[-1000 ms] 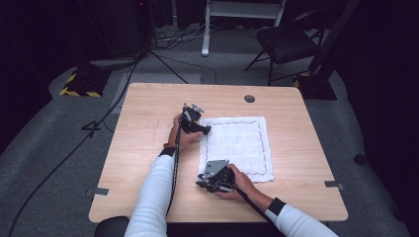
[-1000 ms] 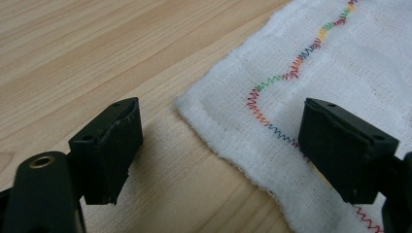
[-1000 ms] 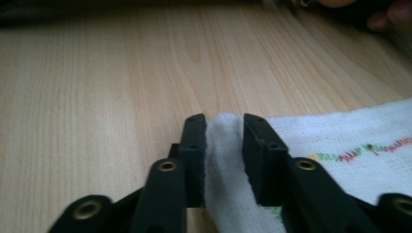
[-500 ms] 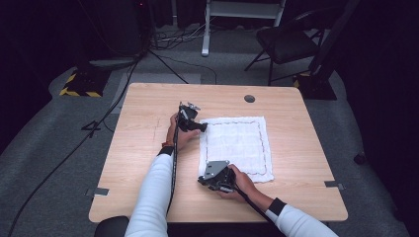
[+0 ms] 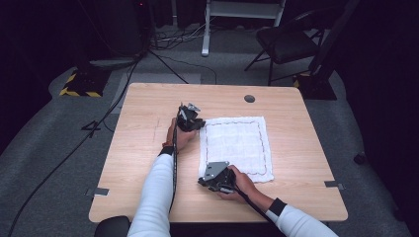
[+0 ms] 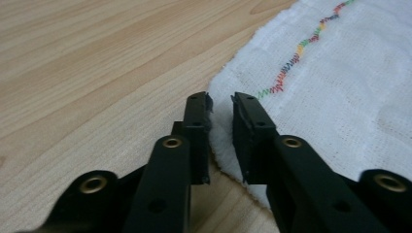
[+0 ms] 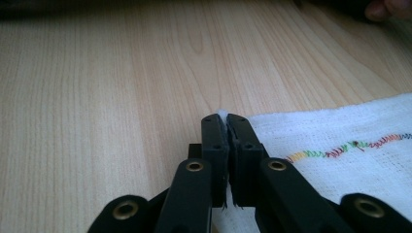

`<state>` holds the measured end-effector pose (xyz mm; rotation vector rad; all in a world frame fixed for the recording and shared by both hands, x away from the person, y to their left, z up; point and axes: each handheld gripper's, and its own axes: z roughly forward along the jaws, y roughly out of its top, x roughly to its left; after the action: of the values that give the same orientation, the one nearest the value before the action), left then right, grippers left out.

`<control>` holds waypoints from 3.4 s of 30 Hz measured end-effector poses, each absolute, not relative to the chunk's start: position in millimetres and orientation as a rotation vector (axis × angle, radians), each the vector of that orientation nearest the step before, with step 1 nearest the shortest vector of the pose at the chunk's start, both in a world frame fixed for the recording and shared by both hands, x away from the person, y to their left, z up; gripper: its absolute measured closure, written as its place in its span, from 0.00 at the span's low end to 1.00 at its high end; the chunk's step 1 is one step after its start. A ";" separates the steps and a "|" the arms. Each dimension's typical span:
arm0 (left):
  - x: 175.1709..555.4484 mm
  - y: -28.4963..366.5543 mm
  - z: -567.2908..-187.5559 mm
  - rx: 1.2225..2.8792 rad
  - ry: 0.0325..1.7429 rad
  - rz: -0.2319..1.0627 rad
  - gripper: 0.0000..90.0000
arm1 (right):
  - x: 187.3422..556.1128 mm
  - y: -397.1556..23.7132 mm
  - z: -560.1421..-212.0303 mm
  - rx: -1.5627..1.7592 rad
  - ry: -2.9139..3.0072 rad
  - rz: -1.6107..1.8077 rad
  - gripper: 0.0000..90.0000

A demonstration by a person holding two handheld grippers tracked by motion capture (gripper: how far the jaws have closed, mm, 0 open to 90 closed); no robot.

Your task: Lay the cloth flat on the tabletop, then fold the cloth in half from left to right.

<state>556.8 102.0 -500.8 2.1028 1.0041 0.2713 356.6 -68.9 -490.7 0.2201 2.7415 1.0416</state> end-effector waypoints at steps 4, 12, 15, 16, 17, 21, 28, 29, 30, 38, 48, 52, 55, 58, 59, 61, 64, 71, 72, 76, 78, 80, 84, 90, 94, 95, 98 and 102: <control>557.1 104.1 -499.1 2.123 0.997 0.270 0.94 | 356.9 -68.0 -490.7 0.222 2.739 1.044 0.97; 553.4 115.2 -493.2 2.119 1.016 0.307 0.95 | 358.3 -63.6 -489.0 0.219 2.722 1.054 0.97; 551.8 122.2 -490.6 2.107 1.033 0.324 0.95 | 359.2 -60.3 -486.7 0.225 2.714 1.071 0.97; 551.4 123.6 -489.7 2.100 1.034 0.332 0.95 | 359.4 -59.3 -485.9 0.219 2.711 1.074 0.97; 551.4 125.2 -488.2 2.104 1.030 0.338 0.95 | 359.1 -58.2 -485.3 0.219 2.708 1.076 0.97; 550.4 130.2 -482.9 2.106 1.033 0.348 0.95 | 359.0 -54.8 -482.4 0.217 2.698 1.091 0.97; 548.1 141.5 -479.1 2.114 1.059 0.369 0.95 | 358.3 -45.0 -479.3 0.197 2.692 1.116 0.97; 547.8 142.9 -478.5 2.111 1.061 0.371 0.95 | 358.6 -43.9 -478.1 0.188 2.691 1.120 0.97; 547.2 144.7 -477.6 2.109 1.062 0.371 0.95 | 358.7 -42.9 -477.0 0.187 2.688 1.128 0.97; 542.1 163.8 -472.5 2.105 1.054 0.376 0.95 | 357.8 -36.2 -475.4 0.171 2.690 1.136 0.97; 536.5 172.6 -459.7 2.104 1.060 0.420 0.96 | 355.4 -28.5 -463.4 0.146 2.665 1.178 0.98; 535.6 173.2 -455.3 2.102 1.057 0.434 0.96 | 355.5 -26.7 -459.4 0.143 2.654 1.190 0.98; 535.3 172.2 -451.5 2.096 1.063 0.459 0.96 | 355.0 -26.4 -454.5 0.144 2.639 1.198 0.98; 534.7 167.8 -446.6 2.096 1.054 0.471 0.96 | 354.7 -29.0 -449.8 0.158 2.620 1.219 0.98; 534.6 165.9 -444.6 2.103 1.046 0.476 0.96 | 354.5 -30.3 -448.7 0.163 2.616 1.225 0.98; 534.7 161.9 -441.2 2.103 1.031 0.490 0.96 | 354.9 -33.7 -446.9 0.173 2.605 1.234 0.98; 535.1 154.8 -436.1 2.097 1.028 0.494 0.96 | 354.2 -41.0 -444.1 0.193 2.590 1.247 0.98; 540.4 129.6 -430.6 2.115 0.982 0.506 0.96 | 349.7 -66.2 -439.0 0.241 2.554 1.252 0.97; 541.4 125.6 -429.9 2.117 0.980 0.501 0.96 | 350.2 -70.5 -438.2 0.251 2.550 1.250 0.97; 546.4 107.2 -428.0 2.130 0.953 0.511 0.96 | 354.9 -89.4 -434.5 0.304 2.536 1.266 0.97; 548.0 98.4 -426.5 2.131 0.942 0.504 0.96 | 356.3 -98.4 -432.8 0.324 2.526 1.269 0.97; 549.6 90.6 -424.9 2.139 0.931 0.511 0.96 | 357.0 -106.3 -431.9 0.343 2.521 1.276 0.97; 551.7 75.7 -422.6 2.144 0.910 0.516 0.96 | 354.4 -120.1 -429.1 0.362 2.504 1.268 0.97; 556.0 55.5 -421.8 2.164 0.885 0.510 0.96 | 353.6 -144.4 -426.4 0.424 2.483 1.267 0.97; 557.1 42.3 -422.0 2.162 0.872 0.505 0.96 | 353.7 -160.6 -427.1 0.466 2.471 1.254 0.97; 557.5 39.3 -422.1 2.169 0.867 0.504 0.96 | 354.1 -164.7 -427.2 0.475 2.468 1.253 0.97; 558.2 29.6 -423.6 2.172 0.859 0.507 0.96 | 354.1 -175.3 -427.5 0.501 2.463 1.245 0.97; 559.6 17.0 -427.0 2.190 0.849 0.502 0.96 | 353.3 -186.1 -428.8 0.525 2.461 1.230 0.97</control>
<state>559.6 17.0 -427.0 2.1905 0.8491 0.5017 353.3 -186.1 -428.8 0.5247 2.4607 1.2302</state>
